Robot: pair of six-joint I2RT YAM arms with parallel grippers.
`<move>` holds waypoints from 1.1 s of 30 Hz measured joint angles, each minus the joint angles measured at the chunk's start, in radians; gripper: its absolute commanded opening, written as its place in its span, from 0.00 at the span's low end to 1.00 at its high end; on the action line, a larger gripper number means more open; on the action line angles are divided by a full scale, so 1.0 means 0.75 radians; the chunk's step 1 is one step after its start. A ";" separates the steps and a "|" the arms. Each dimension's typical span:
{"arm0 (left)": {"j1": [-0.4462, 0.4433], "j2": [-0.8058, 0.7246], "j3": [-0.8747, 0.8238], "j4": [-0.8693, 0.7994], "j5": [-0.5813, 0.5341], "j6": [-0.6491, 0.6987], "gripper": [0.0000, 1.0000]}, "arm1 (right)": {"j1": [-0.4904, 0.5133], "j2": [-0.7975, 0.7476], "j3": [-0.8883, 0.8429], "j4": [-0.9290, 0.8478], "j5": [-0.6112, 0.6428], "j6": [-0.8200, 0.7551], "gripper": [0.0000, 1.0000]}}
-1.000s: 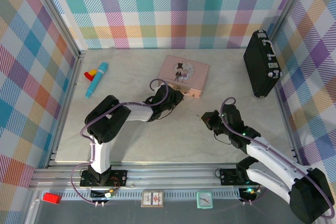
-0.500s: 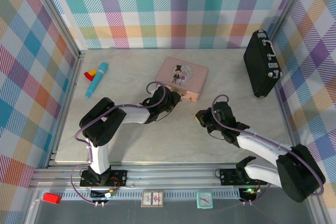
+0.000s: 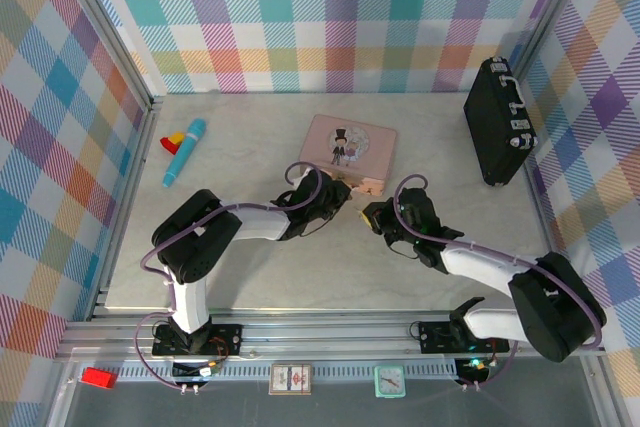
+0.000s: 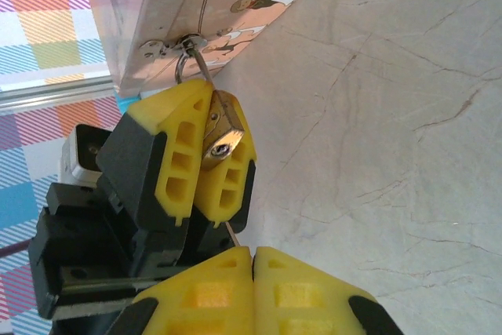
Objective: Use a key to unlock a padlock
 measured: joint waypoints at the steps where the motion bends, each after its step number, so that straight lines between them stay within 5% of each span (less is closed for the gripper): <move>1: -0.006 -0.005 0.002 -0.009 -0.008 -0.001 0.00 | 0.000 0.017 0.000 0.015 0.000 0.017 0.00; 33: -0.067 -0.040 0.071 -0.207 -0.019 -0.091 0.00 | 0.000 0.055 -0.017 0.094 0.046 0.207 0.00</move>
